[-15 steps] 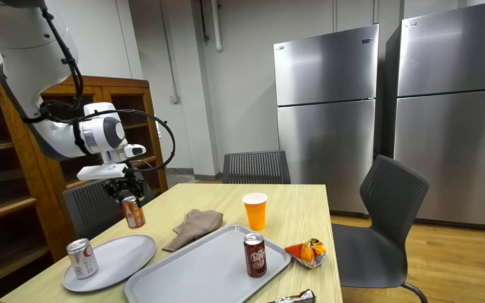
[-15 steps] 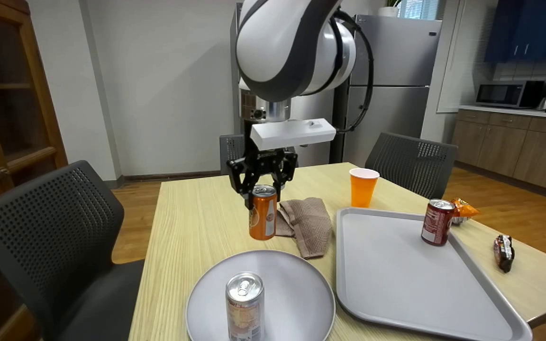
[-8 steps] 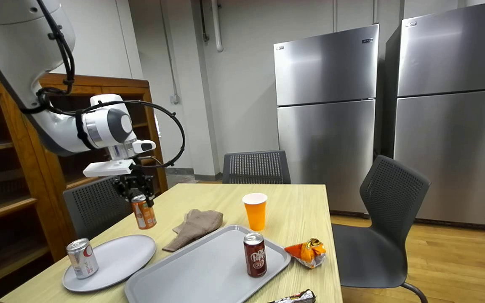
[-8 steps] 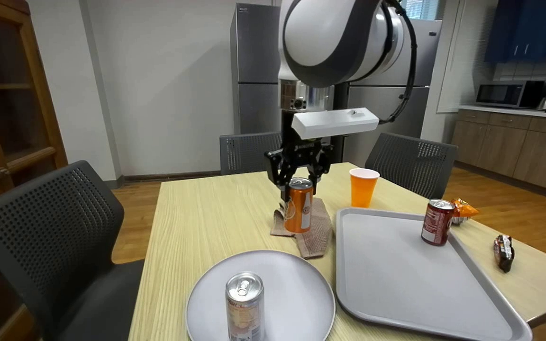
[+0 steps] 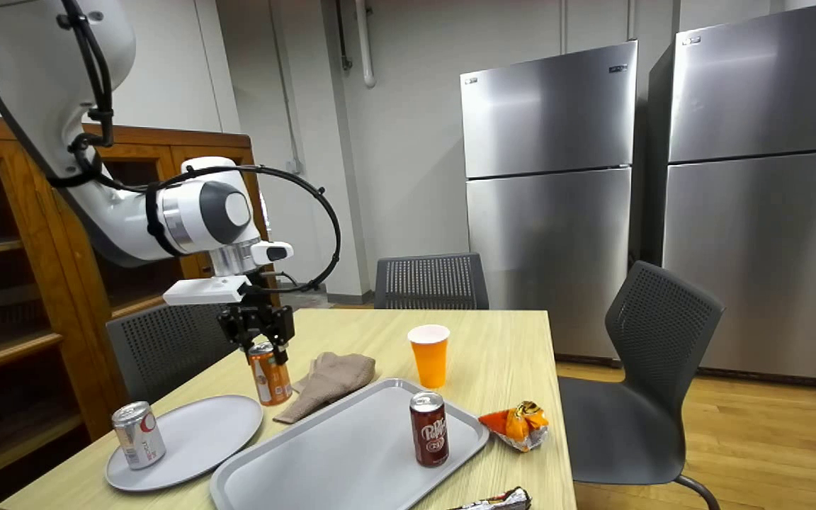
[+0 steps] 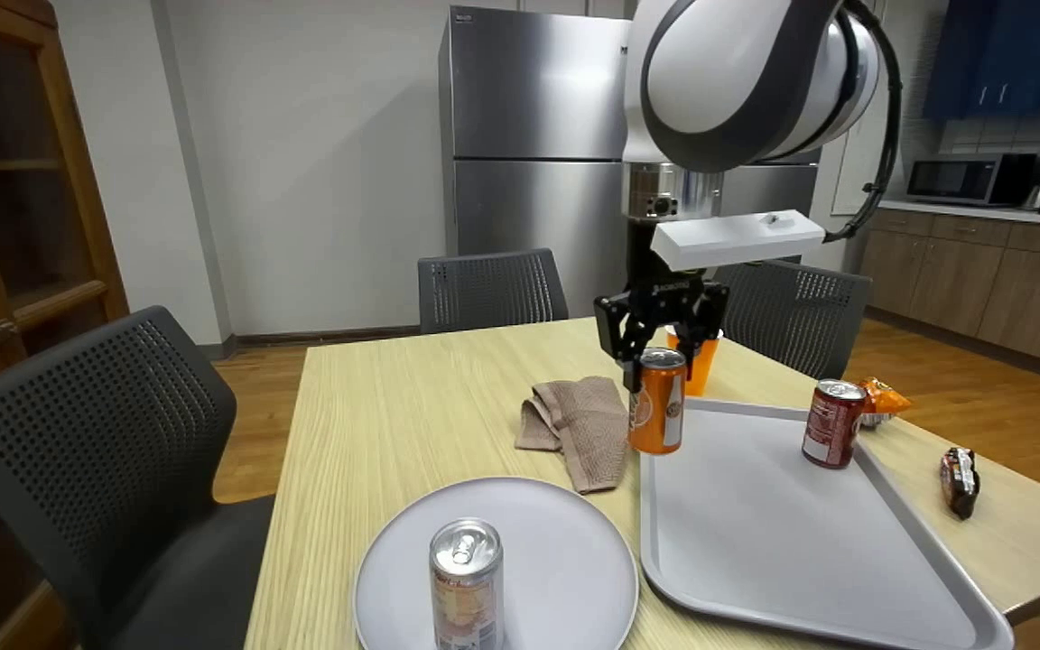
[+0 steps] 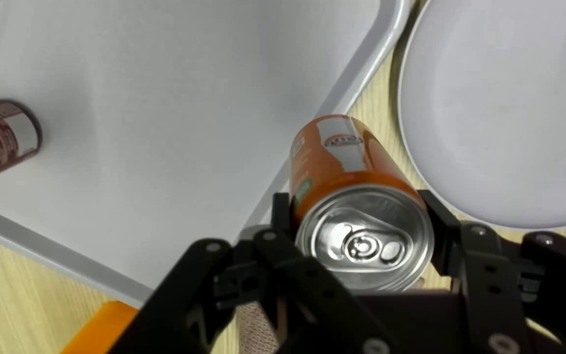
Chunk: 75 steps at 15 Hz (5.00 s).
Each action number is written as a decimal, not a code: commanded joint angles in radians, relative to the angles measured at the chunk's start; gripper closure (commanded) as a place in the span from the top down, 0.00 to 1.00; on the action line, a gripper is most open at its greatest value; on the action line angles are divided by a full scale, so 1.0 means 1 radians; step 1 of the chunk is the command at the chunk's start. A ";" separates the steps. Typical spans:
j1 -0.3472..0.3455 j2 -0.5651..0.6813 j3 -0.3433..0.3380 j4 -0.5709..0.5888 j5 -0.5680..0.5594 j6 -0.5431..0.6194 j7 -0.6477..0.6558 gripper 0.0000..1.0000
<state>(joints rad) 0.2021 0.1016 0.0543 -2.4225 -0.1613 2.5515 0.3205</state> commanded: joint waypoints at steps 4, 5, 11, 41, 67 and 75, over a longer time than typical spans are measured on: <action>-0.088 -0.040 -0.030 -0.079 0.037 0.015 -0.005 0.38; -0.101 -0.035 -0.038 -0.082 0.038 0.020 -0.010 0.38; -0.154 0.002 -0.070 -0.079 0.072 0.032 -0.051 0.38; -0.173 0.160 -0.084 0.117 0.151 0.046 -0.097 0.96; 0.034 -0.143 0.169 0.017 0.164 -0.152 -0.287 1.00; 0.118 -0.097 0.253 0.023 0.144 -0.153 -0.240 1.00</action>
<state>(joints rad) 0.3037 -0.0044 0.2822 -2.4032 0.0050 2.4126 0.0364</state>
